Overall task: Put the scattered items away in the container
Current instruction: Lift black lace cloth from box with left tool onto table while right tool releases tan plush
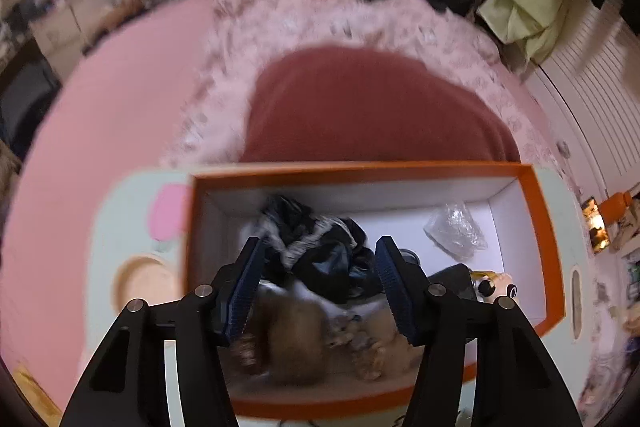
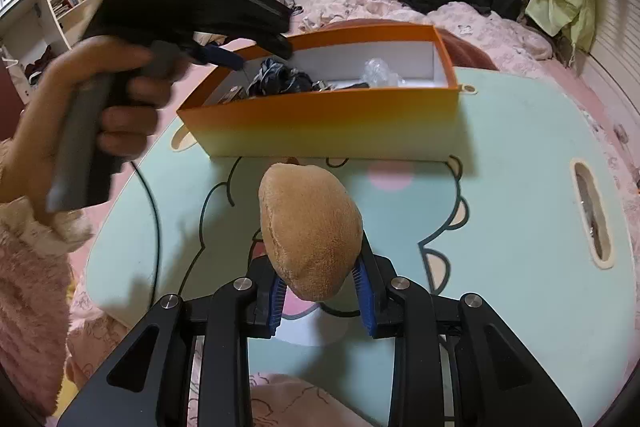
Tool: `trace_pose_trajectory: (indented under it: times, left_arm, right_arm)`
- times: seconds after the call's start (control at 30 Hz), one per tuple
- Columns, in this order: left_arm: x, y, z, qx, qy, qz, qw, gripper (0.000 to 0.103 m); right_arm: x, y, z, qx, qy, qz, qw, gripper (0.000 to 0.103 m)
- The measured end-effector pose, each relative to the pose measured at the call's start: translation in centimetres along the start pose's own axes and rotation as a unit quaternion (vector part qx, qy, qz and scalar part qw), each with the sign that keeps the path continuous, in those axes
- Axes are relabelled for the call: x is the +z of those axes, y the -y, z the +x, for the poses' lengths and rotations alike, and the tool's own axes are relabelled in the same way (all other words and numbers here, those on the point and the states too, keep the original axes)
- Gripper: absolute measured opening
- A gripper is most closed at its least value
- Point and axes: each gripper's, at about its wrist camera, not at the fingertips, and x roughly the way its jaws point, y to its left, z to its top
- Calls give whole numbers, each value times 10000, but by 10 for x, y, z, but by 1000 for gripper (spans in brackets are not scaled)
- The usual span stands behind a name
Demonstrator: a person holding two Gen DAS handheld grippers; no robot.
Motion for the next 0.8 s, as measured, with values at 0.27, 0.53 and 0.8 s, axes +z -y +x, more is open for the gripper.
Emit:
trace_pose_trajectory:
  times: [0.27,0.53,0.8]
  left_arm:
    - [-8,-4,10,8,97,-26,9999,27]
    - [-8,-21,-41,-514,670,-10,9964,22]
    - [-60,-36,-141,-1211,1517,256,9806,22]
  right_arm:
    - [-7,-2,5,-166,38,-79,9998,31]
    - [-11,1,14,-388,80,-13,9992,32]
    - [-16,5,21,-441,97,117,9989,32]
